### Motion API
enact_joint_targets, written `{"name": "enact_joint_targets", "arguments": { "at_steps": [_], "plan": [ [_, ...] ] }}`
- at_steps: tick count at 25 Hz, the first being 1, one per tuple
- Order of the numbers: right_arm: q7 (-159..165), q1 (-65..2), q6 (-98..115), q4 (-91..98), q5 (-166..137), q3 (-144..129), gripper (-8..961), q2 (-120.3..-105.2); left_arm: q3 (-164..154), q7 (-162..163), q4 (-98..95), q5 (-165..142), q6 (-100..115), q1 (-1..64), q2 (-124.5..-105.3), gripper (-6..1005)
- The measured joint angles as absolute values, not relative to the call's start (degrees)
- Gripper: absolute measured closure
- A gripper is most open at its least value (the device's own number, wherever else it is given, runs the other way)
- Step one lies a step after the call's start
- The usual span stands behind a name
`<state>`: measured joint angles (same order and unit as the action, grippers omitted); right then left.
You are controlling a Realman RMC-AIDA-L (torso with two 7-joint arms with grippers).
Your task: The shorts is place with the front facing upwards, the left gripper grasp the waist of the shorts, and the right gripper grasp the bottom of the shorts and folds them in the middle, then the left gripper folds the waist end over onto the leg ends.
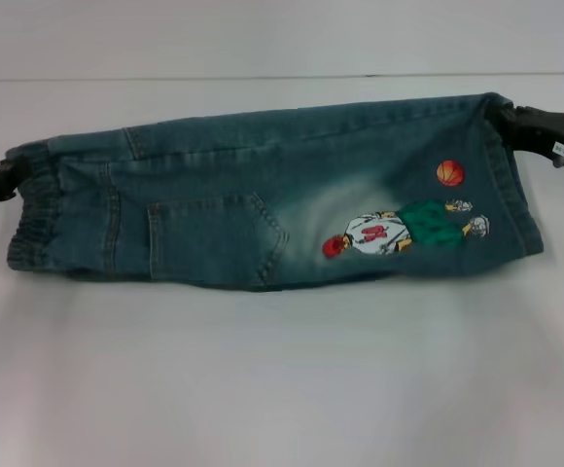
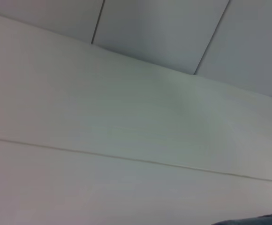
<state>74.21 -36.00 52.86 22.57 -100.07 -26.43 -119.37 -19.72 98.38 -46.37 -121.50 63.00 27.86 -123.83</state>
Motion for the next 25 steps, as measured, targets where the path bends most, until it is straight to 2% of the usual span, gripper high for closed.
{"name": "enact_joint_targets", "arguments": {
  "at_steps": [8, 19, 21, 25],
  "plan": [
    [72.23, -39.31, 47.34, 20.60, -100.07, -28.71, 914, -119.53, -22.22, 96.78, -44.27, -121.09, 58.79, 29.16, -123.83, 954],
    [72.67, -41.60, 40.77, 18.99, -100.03, -34.19, 798, -119.54, -31.47, 97.56, -42.63, -120.41, 50.63, 29.24, -124.05, 953],
    [72.75, -41.53, 40.91, 18.98, -100.05, -34.20, 777, -119.54, -31.48, 97.81, -42.62, -120.01, 50.76, 29.20, -123.94, 752],
    [72.90, -41.23, 40.93, 19.04, -99.97, -34.04, 723, -119.48, -31.51, 99.15, -43.04, -120.12, 50.96, 28.85, -123.54, 617]
  ]
}}
